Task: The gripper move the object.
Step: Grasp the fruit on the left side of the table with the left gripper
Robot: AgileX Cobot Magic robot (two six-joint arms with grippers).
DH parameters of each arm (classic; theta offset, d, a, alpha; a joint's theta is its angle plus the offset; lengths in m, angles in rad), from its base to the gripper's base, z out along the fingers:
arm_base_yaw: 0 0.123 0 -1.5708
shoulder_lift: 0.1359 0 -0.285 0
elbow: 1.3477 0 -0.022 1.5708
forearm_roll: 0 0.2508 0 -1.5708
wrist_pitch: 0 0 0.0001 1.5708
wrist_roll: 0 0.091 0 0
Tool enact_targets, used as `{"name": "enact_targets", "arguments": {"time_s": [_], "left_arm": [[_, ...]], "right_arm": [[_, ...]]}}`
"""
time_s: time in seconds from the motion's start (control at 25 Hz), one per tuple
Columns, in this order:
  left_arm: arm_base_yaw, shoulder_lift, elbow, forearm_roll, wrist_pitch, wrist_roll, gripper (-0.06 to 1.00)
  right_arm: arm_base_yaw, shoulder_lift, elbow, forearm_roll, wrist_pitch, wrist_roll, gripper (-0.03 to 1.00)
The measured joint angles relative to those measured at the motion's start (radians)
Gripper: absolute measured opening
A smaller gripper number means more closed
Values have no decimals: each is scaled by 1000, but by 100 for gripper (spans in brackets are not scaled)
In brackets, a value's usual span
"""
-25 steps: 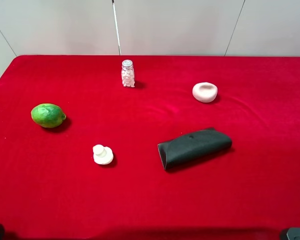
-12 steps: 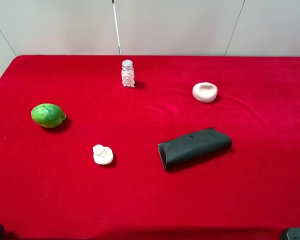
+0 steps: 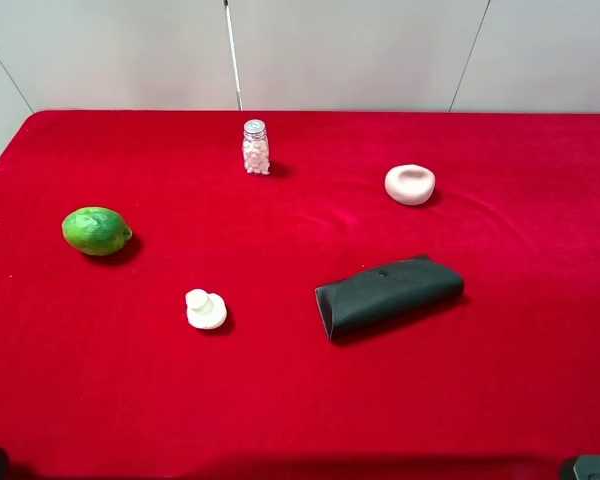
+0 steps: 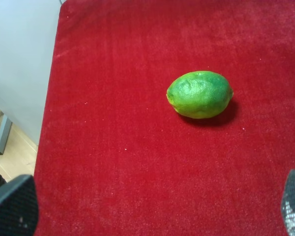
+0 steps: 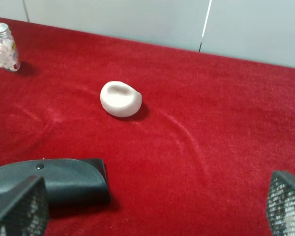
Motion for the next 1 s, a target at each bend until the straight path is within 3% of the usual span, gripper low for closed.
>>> {"name": "enact_targets", "arguments": {"time_s": [0.52, 1.0], "left_arm": [[0, 232, -67, -11, 12, 106, 97], [0, 527, -104, -11, 2, 319, 97]], "right_arm": [[0, 0, 0, 0, 0, 0, 69], [0, 0, 0, 0, -2, 0, 69]]}}
